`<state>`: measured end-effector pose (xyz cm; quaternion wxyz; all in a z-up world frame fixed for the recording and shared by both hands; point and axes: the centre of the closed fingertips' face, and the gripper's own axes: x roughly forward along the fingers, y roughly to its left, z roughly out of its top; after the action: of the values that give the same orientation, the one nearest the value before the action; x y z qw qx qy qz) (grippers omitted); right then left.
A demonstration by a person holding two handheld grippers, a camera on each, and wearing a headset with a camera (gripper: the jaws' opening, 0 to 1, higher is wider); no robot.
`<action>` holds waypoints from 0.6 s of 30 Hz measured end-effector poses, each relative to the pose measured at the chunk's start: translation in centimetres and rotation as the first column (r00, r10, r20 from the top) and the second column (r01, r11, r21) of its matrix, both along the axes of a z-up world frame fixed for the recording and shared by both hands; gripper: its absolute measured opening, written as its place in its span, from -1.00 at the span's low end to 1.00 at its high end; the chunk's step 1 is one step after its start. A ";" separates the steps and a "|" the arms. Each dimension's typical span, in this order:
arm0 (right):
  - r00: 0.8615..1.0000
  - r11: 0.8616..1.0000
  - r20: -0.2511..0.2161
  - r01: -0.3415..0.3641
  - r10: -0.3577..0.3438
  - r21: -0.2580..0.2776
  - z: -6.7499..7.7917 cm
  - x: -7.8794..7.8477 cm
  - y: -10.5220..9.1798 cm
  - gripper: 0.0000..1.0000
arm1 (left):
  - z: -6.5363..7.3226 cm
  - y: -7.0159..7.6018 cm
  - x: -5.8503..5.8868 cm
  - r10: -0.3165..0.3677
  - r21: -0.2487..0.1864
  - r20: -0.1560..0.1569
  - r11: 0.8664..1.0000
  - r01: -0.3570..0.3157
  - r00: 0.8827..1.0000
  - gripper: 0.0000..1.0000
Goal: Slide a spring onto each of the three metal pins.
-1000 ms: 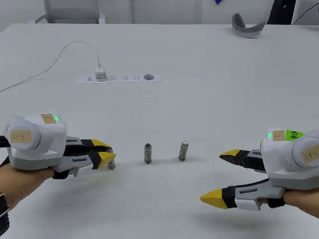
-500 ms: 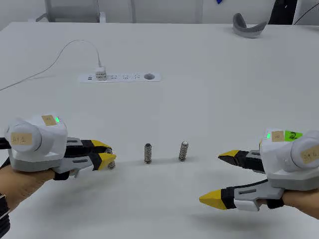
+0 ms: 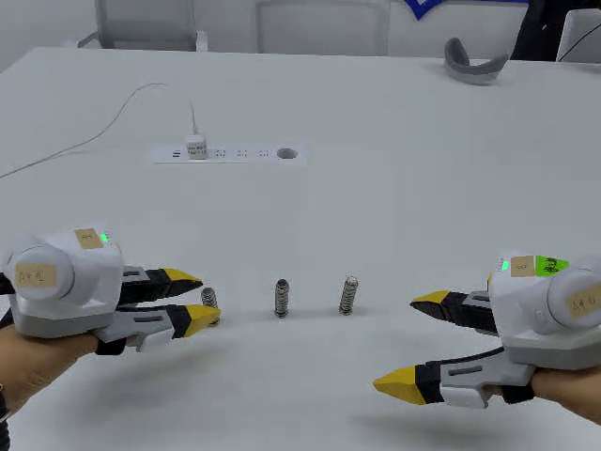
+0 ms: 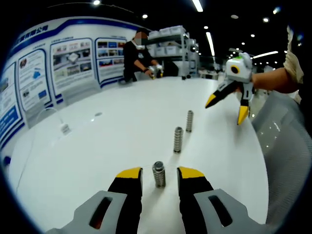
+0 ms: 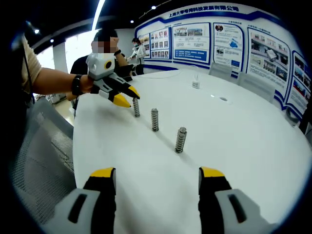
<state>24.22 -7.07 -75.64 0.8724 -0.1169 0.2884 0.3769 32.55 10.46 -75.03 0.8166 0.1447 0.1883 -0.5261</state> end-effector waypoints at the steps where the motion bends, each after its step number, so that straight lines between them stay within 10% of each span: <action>1: 1.000 1.000 0.001 -0.001 0.001 0.001 0.1 0.0 0.1 0.40 | 0.1 0.1 -0.1 0.005 -0.004 -0.001 1.000 -0.005 1.000 -0.41; 18: 0.999 1.000 0.024 -0.022 0.022 0.007 0.8 0.8 0.7 0.41 | 1.0 2.2 -1.9 0.063 -0.034 0.001 0.997 -0.063 0.998 -0.17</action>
<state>24.99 -6.34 -74.85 0.8721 -0.1212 0.2755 0.3859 30.62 12.67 -73.99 0.8352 0.1251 0.1830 -0.5032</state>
